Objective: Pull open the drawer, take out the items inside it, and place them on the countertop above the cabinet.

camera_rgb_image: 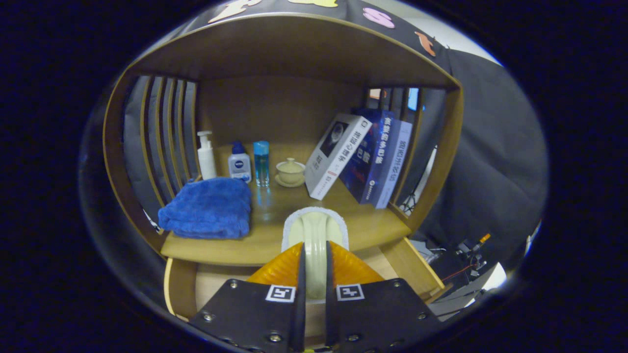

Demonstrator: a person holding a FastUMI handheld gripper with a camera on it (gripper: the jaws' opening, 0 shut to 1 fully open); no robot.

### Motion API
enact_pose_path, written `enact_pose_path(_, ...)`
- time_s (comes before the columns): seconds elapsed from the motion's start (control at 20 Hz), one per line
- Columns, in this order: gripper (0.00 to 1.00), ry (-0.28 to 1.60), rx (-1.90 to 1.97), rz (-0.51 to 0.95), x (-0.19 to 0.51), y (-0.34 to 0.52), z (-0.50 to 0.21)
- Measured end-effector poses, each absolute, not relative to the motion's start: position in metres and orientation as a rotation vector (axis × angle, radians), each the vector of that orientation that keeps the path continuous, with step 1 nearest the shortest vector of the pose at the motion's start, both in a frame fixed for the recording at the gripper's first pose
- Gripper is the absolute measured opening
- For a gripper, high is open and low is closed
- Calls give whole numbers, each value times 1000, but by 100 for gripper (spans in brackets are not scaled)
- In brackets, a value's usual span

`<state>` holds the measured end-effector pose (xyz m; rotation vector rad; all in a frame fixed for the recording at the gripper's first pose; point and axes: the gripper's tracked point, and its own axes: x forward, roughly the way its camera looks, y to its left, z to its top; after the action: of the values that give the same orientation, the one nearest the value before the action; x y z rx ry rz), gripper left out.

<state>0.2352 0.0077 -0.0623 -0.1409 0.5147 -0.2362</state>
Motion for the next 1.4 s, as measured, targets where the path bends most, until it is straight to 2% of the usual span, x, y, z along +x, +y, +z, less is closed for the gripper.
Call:
enact_pose_path(0.5, 16, 610, -130, -154, 317, 4, -113)
enact_pose_path(1.1, 16, 597, -61, -114, 341, -6, -134)
enact_pose_path(1.25, 21, 587, -61, -124, 338, -10, -130)
enact_pose_path(1.4, 39, 558, -48, -114, 338, -7, -124)
